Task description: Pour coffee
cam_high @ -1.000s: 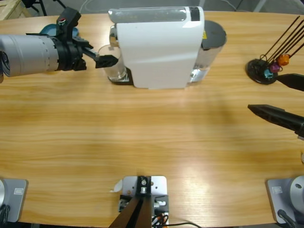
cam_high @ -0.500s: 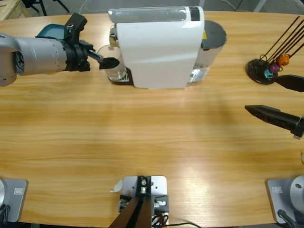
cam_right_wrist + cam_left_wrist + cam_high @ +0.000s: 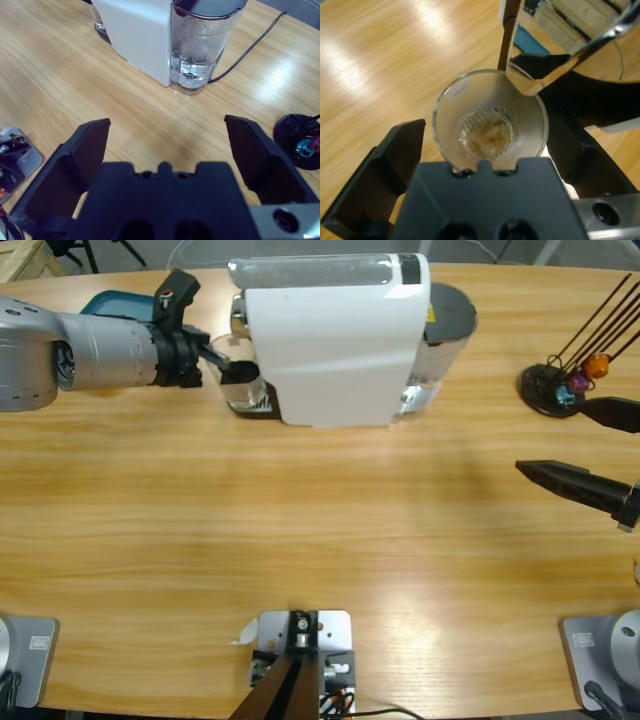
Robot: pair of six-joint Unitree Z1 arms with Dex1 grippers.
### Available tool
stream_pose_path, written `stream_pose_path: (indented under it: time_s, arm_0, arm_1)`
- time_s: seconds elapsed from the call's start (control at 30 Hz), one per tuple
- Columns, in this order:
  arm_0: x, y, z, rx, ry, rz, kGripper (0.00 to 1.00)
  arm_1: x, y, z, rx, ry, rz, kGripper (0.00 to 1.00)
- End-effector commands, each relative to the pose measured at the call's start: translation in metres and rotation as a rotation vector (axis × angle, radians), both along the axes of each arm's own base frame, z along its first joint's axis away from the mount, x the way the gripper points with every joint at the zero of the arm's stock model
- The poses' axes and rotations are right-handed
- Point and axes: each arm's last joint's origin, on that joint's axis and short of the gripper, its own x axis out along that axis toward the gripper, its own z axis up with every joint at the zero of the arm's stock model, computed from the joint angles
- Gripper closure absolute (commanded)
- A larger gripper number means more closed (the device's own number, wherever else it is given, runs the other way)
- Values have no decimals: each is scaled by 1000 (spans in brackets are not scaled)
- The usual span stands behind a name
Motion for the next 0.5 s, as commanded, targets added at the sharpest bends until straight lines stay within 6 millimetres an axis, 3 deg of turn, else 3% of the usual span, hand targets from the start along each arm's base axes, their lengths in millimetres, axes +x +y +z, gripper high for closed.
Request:
stream_pose_path:
  time_s: [0.03, 0.13, 0.23, 0.5]
  arm_0:
    - [10, -5, -23, 37, 38, -3, 358]
    - [13, -7, -27, 45, 42, -1, 377]
    - [13, -7, -30, 55, 43, 3, 517]
    - [8, 0, -22, 61, 14, 29, 520]
  arm_1:
    - [2, 0, -11, -21, 39, -28, 0]
    - [3, 0, -11, -21, 39, -29, 0]
    - [3, 0, -11, -21, 39, -30, 0]
    - [3, 0, -11, -21, 39, -32, 0]
